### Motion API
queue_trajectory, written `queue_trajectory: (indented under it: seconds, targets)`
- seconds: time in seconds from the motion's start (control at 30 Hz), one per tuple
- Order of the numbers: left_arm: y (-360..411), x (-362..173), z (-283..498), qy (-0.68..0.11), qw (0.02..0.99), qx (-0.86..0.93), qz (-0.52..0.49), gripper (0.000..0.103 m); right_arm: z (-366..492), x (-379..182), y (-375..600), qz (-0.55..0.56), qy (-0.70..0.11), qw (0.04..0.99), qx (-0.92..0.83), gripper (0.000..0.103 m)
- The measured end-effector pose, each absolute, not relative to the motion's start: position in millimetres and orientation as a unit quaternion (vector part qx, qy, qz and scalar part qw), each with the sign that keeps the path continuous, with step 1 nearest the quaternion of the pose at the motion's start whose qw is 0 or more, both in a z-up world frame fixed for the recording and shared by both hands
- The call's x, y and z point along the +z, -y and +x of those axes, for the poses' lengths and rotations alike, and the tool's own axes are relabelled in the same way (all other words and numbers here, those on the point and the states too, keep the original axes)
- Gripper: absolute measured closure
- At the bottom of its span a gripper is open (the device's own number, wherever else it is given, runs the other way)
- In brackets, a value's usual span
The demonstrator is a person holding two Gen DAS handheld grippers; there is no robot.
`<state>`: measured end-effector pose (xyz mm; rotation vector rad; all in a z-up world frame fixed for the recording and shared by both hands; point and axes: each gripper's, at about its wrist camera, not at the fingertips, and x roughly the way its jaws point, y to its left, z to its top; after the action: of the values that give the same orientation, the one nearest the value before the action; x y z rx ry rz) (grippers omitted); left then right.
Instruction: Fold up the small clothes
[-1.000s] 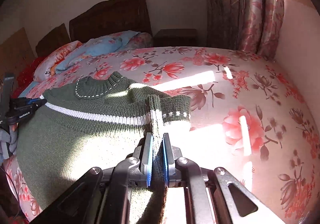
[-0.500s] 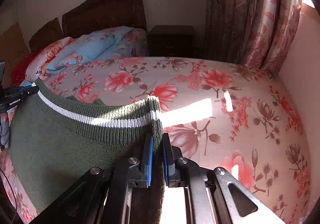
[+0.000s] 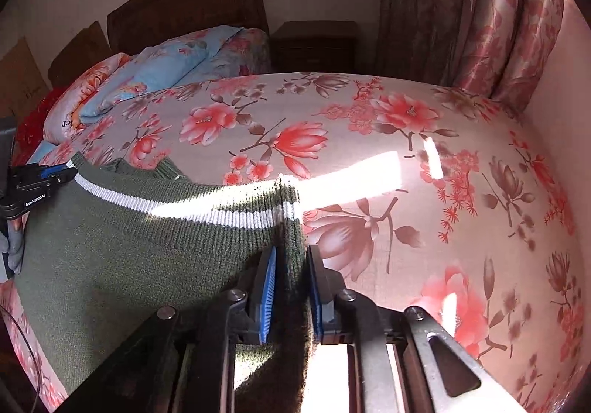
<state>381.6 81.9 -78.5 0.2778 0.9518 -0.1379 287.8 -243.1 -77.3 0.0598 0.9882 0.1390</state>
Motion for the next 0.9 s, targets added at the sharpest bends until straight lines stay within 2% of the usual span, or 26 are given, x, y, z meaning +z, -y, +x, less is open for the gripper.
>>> queue_trajectory:
  seconds: [0.03, 0.3, 0.4, 0.5, 0.6, 0.9]
  targets:
    - [-85.9, -75.7, 379.7, -0.454, 0.880, -0.067, 0.126, 0.000, 285.6, -73.3, 244.0, 0.032, -0.470, 0.880, 0.063, 0.077]
    - [-114.0, -86.5, 387.5, -0.473, 0.877, -0.062, 0.062, 0.000, 283.6, -26.7, 181.1, -0.054, -0.411, 0.910, 0.017, 0.074]
    - [-114.9, -92.1, 390.1, -0.484, 0.870, -0.065, 0.059, 0.000, 301.6, -43.3, 140.2, -0.059, -0.450, 0.888, 0.070, 0.074]
    - [-119.3, -96.0, 391.3, -0.492, 0.867, -0.063, 0.047, 0.000, 316.4, -85.1, 110.8, -0.073, -0.498, 0.860, 0.087, 0.074]
    - [-124.3, -98.5, 388.2, -0.498, 0.863, -0.071, 0.036, 0.000, 301.0, -90.7, 97.5, -0.109, -0.448, 0.885, 0.061, 0.073]
    - [-153.6, -101.7, 331.4, -0.472, 0.878, -0.082, 0.005, 0.000, 268.7, -91.9, 92.7, -0.078, -0.436, 0.892, 0.085, 0.073]
